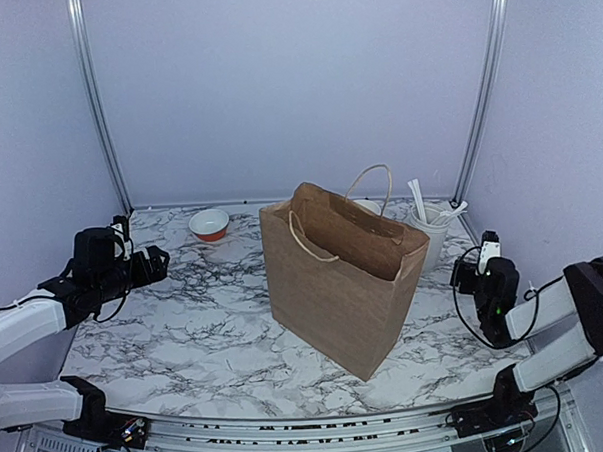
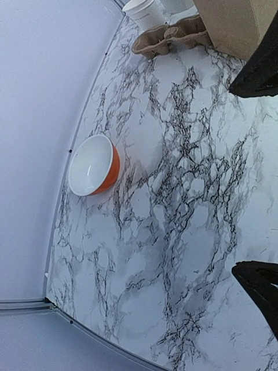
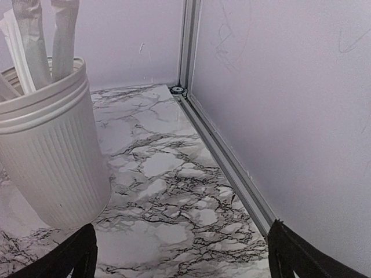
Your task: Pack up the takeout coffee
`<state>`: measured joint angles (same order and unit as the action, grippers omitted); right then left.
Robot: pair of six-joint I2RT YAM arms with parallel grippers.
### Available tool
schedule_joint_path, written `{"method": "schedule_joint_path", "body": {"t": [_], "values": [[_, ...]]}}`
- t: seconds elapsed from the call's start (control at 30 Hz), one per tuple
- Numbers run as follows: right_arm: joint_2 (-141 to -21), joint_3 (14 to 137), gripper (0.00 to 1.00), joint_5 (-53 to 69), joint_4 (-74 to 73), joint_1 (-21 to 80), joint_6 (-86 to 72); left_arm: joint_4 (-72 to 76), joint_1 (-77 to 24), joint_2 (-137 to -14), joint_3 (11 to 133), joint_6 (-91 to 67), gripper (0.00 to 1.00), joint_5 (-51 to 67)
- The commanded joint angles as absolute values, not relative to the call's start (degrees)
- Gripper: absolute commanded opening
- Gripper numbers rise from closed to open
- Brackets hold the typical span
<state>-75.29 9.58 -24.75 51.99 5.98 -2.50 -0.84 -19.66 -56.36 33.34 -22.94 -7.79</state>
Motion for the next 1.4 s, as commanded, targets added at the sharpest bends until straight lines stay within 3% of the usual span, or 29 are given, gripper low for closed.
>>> {"method": "schedule_joint_path", "body": {"t": [0.0, 0.17, 0.27, 0.4, 0.6, 0.8, 1.23, 1.37], "values": [[-80.5, 9.4, 0.99, -22.2, 74.5, 5.6, 3.6, 11.0, -16.8, -56.5, 29.1, -20.1, 0.99, -4.9], [-95.0, 5.0, 1.00, -22.8, 99.5, 6.6, 7.4, 12.1, -15.9, -57.7, 28.4, -17.5, 0.99, -8.2], [-92.6, 7.3, 1.00, -18.7, 90.1, 6.0, 6.7, 12.8, -15.7, -58.9, 28.0, -15.7, 0.99, -11.1], [-91.7, 11.6, 1.00, -22.5, 80.8, 5.9, 4.8, 15.7, -15.3, -60.9, 26.6, -12.4, 0.99, -18.3], [-92.7, 10.9, 1.00, -24.4, 84.1, 6.5, 5.7, 22.3, -11.0, -64.1, 24.1, -10.2, 0.99, -27.3], [-92.7, 10.9, 1.00, -24.3, 84.0, 6.5, 5.7, 38.7, -5.5, -68.3, 18.6, -9.4, 0.99, -26.8], [-92.7, 11.0, 1.00, -24.2, 83.8, 6.4, 5.5, 82.1, -5.1, -83.7, 7.4, -3.1, 0.99, -30.6], [-92.8, 11.0, 1.00, -24.1, 83.8, 6.4, 5.6, 82.7, -5.0, -85.8, 7.3, -1.5, 0.99, -24.1]]}}
